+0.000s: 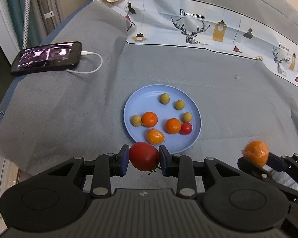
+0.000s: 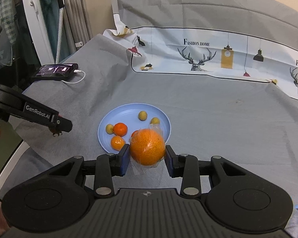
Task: Organize fruits
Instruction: 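Carry the held red tomato and orange over the blue plate, then open both grippers to drop the tomato and orange onto the plate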
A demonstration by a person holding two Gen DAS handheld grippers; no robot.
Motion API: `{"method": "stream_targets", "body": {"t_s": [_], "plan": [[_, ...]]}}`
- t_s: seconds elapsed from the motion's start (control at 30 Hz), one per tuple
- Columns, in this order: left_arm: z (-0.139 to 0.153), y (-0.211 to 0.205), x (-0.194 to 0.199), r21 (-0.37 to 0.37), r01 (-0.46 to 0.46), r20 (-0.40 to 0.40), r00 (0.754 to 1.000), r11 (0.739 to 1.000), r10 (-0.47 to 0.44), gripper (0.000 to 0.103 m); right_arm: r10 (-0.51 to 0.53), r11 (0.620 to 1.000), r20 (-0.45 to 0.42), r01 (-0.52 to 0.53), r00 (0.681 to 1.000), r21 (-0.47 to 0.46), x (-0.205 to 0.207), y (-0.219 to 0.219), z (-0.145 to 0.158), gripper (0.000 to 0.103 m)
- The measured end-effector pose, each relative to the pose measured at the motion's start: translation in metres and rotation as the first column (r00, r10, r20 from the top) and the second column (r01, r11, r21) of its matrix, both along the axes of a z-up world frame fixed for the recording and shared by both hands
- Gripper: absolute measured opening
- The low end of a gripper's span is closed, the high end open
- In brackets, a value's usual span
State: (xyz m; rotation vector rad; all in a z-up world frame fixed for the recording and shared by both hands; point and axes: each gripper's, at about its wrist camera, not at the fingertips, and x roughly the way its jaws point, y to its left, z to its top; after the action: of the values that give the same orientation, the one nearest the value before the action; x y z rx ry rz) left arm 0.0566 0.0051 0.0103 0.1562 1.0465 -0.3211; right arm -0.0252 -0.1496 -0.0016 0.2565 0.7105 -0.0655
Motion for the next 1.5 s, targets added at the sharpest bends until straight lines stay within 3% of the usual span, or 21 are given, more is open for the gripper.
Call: {"method": "stream_targets", "body": {"t_s": [0.67,1.43,1.47,1.5], "plan": [[-0.040,-0.032,0.078,0.029,0.004,-0.046,0.999,1.000,-0.003,0.035,0.034,0.999,-0.047,-0.033,0.998,0.017,0.081,-0.010,-0.032,0.039],[-0.095,-0.050,0.128,0.093,0.021,-0.057,0.998,0.995,-0.016,0.035,0.083,0.996,-0.110,-0.084,0.990,-0.005,0.143,-0.006,-0.071,0.039],[-0.096,-0.050,0.128,0.091,0.029,-0.049,0.998,0.995,-0.025,0.039,0.089,0.996,-0.106,-0.090,0.990,0.000,0.145,-0.006,-0.072,0.039],[-0.094,-0.050,0.127,0.088,0.041,-0.036,0.999,0.995,-0.038,0.056,0.092,0.996,-0.101,-0.092,0.991,0.005,0.146,-0.007,-0.072,0.039]]}}
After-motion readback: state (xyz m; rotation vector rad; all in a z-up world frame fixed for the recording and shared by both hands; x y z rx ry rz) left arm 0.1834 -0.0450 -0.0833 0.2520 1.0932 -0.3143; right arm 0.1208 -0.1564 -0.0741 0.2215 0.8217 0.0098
